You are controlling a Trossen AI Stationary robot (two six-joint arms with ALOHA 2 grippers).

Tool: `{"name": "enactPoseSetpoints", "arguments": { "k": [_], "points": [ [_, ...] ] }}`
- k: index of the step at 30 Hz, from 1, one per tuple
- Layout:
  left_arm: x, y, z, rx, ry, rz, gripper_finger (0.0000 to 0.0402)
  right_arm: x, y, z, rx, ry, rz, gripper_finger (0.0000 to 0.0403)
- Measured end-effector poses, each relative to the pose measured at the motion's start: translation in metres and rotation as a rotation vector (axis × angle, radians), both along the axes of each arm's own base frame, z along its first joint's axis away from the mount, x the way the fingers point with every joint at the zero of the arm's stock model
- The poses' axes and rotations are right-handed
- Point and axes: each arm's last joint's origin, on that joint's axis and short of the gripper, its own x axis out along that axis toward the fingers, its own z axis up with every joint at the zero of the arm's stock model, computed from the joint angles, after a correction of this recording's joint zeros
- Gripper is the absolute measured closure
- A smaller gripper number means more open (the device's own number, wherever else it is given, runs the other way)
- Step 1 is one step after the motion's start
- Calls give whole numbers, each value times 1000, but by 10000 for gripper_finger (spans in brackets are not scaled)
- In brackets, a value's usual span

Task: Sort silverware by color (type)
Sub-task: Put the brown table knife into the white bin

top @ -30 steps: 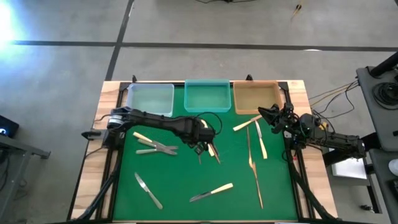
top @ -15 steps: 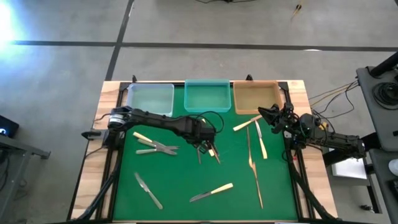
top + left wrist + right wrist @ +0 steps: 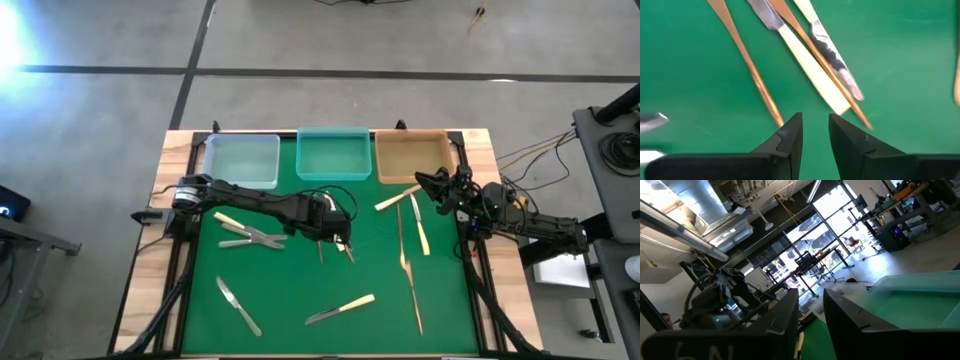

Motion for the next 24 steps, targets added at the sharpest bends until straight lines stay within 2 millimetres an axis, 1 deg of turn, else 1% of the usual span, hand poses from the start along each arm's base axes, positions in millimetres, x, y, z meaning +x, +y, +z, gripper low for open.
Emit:
{"name": "enactPoseSetpoints", "arguments": {
  "k": [3, 7, 10, 13, 17, 24],
  "points": [
    [0, -8, -1, -12, -12, 69, 318, 0, 0, 0, 0, 0, 0, 321],
    [0, -15, -7, -30, 0, 132, 289, 0, 0, 0, 0, 0, 0, 321],
    [1, -18, -16, -25, 25, 133, 263, 0, 0, 0, 0, 0, 0, 321],
    [4, -19, -27, -22, 54, 133, 248, 0, 0, 0, 0, 0, 1, 321],
    [7, -18, -44, -15, 89, 138, 246, 0, 0, 0, 0, 0, 0, 321],
    [4, -16, -49, 37, 143, 152, 260, 0, 0, 0, 0, 0, 0, 321]
  ]
}}
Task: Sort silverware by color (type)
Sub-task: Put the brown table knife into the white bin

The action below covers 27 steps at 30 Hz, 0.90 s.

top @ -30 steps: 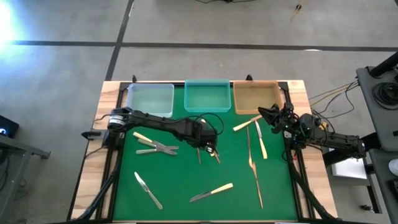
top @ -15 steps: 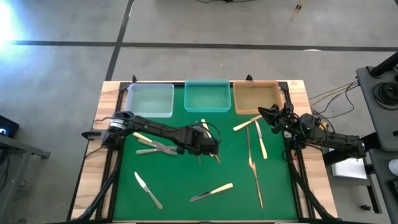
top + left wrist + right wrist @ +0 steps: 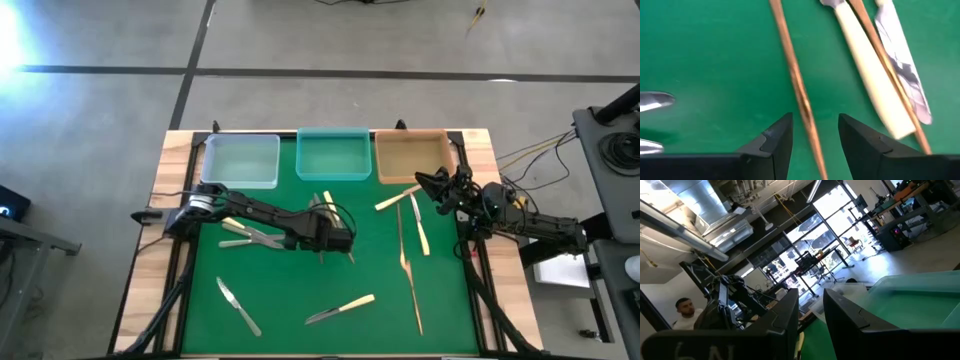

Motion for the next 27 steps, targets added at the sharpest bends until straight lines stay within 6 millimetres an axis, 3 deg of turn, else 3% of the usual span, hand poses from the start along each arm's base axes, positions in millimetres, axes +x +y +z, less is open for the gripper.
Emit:
{"name": "enactPoseSetpoints", "arguments": {
  "k": [8, 19, 22, 27],
  "points": [
    [-2, 1, -3, 20, 33, -20, 270, 0, 0, 0, 0, 0, 0, 321],
    [5, -2, -49, -15, 150, -89, 276, 0, 0, 0, 0, 0, 0, 321],
    [5, -2, -52, -18, 161, -118, 305, 0, 0, 0, 0, 0, 0, 321],
    [5, -2, -49, -14, 170, -165, 386, 0, 0, 0, 0, 0, 0, 321]
  ]
}}
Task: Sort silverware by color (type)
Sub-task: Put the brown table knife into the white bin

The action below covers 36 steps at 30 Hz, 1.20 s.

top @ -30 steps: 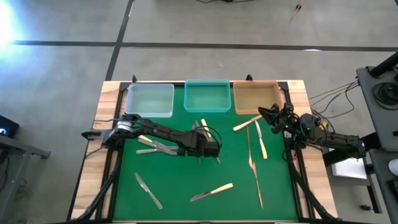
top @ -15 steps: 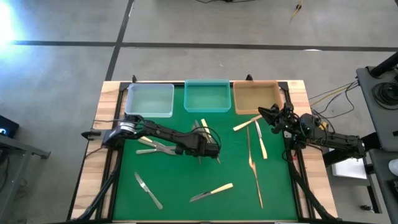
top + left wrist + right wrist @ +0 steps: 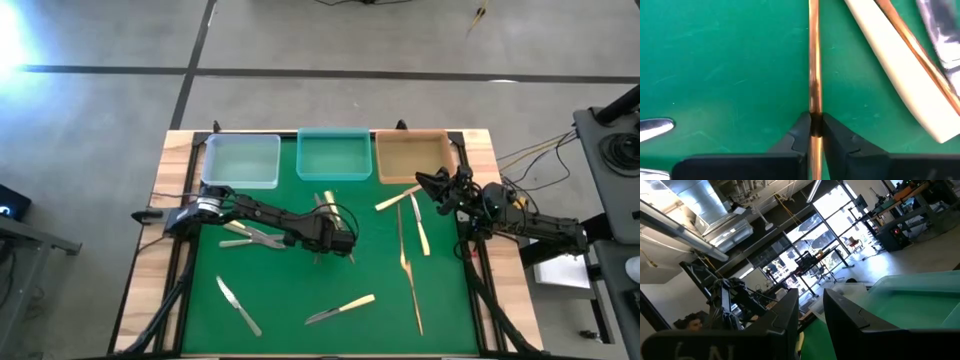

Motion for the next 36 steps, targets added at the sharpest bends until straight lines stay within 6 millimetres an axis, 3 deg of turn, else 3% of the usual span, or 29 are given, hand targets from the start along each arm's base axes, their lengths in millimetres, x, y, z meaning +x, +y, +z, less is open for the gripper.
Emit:
{"name": "enactPoseSetpoints", "arguments": {
  "k": [5, 10, 18, 23, 28, 36],
  "points": [
    [1, 2, 5, -13, 9, -37, 393, 0, 0, 0, 0, 0, 0, 321],
    [7, -1, 35, 60, 32, -51, 398, 0, 0, 0, 0, 0, 0, 321],
    [6, 6, 125, 262, 65, -124, 400, 0, 0, 0, 0, 0, 0, 321],
    [-6, 31, 171, 328, 5, -191, 400, 0, 0, 0, 1, 5, -1, 321],
    [-39, 72, 188, 365, 64, -198, 400, 2, 0, -3, 9, 37, 1, 321],
    [-155, 137, 190, 324, 244, -94, 400, 3, -1, -7, 18, 77, 1, 321]
  ]
}}
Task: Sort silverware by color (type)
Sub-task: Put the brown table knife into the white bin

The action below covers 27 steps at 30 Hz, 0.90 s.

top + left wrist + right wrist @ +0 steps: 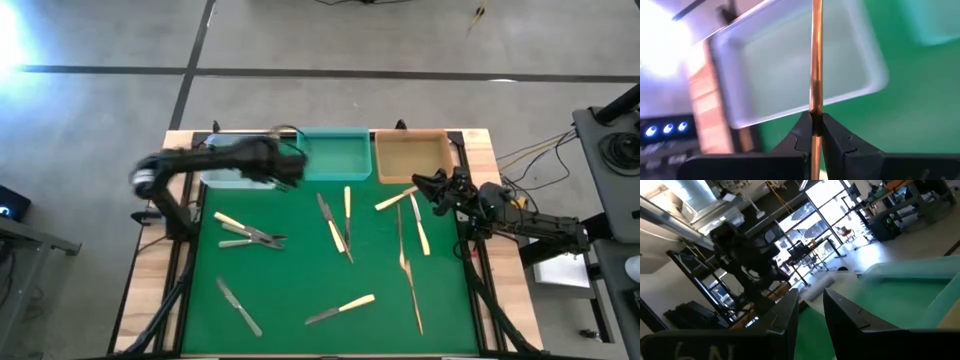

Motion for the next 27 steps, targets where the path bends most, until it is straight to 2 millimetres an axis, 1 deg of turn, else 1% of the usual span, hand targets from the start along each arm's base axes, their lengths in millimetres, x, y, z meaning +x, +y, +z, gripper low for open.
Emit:
{"name": "enactPoseSetpoints", "arguments": {
  "k": [3, 5, 7, 9, 12, 17, 20, 23, 27],
  "points": [
    [-44, 14, -2, -19, 48, 23, 400, 0, 0, 0, 0, 0, 0, 321],
    [-65, 20, -7, -37, 96, -19, 400, 0, 0, 0, 0, 0, 0, 321],
    [-81, 23, -13, -64, 139, -98, 400, 0, 0, 0, 0, 1, 0, 321],
    [-90, 27, -21, -85, 175, -189, 400, 0, 0, 0, 1, 2, 0, 321],
    [-97, 33, -35, -120, 245, -289, 400, 0, 0, 0, 1, 1, 0, 321],
    [-103, 46, -59, -137, 424, -352, 397, 0, 0, 0, 1, 2, 0, 321],
    [-99, 55, -69, -135, 465, -390, 386, 0, 0, 0, 1, 4, 0, 321],
    [-91, 64, -80, -124, 462, -431, 373, 0, 0, 0, 1, 4, 0, 321],
    [-82, 70, -89, -126, 470, -448, 363, 0, 0, -1, 2, 8, 0, 321]
  ]
}}
